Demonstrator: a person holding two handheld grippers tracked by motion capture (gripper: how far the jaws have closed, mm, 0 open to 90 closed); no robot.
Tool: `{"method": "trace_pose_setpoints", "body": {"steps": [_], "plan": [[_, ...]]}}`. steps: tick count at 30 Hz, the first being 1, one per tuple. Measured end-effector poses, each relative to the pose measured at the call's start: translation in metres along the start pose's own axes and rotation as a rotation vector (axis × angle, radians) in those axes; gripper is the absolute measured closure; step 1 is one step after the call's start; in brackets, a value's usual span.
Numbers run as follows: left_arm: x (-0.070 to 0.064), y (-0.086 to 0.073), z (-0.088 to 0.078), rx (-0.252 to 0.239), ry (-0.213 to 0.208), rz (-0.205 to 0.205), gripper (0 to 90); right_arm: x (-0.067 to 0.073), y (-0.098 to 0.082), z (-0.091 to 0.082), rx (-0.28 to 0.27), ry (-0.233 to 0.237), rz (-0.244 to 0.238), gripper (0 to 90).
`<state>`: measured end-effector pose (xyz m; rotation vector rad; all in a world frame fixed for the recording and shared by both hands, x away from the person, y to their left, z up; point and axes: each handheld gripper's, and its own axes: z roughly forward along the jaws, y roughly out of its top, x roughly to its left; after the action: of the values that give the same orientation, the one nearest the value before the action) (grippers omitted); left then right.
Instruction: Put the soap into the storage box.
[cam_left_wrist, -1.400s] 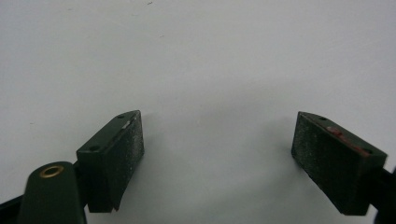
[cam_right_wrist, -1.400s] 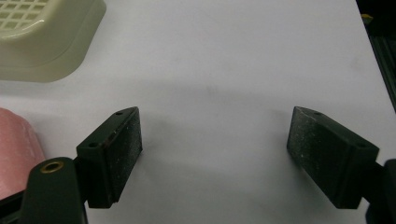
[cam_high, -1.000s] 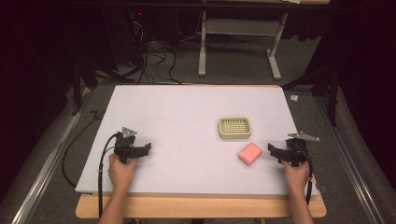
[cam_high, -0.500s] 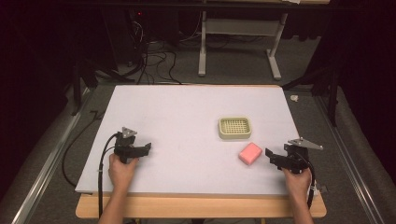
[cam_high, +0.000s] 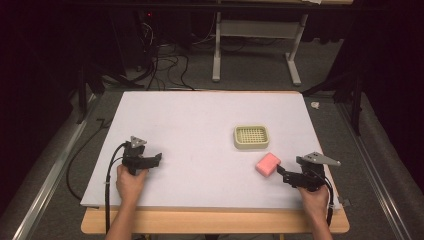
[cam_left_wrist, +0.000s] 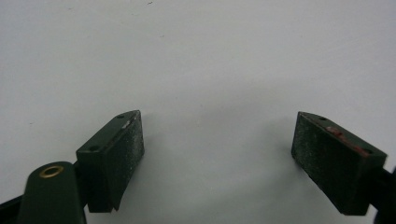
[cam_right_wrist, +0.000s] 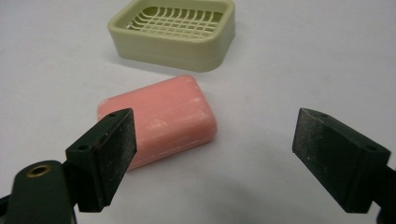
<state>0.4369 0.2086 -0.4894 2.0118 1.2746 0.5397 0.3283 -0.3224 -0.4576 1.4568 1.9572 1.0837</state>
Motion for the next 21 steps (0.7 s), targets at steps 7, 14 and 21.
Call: {"method": "trace_pose_setpoints", "body": {"steps": [7,14,21], "plan": [[0.000,0.000,0.000,0.000,0.000,0.001,17.4,0.011,0.004,0.006,0.002,0.037,-0.039,13.2],[0.000,0.000,0.000,0.000,0.000,0.001,17.4,0.022,0.010,0.015,0.016,0.060,-0.085,12.9],[0.000,0.000,0.000,0.000,0.001,0.001,17.4,0.027,0.014,0.025,0.041,0.067,-0.106,12.5]]}}
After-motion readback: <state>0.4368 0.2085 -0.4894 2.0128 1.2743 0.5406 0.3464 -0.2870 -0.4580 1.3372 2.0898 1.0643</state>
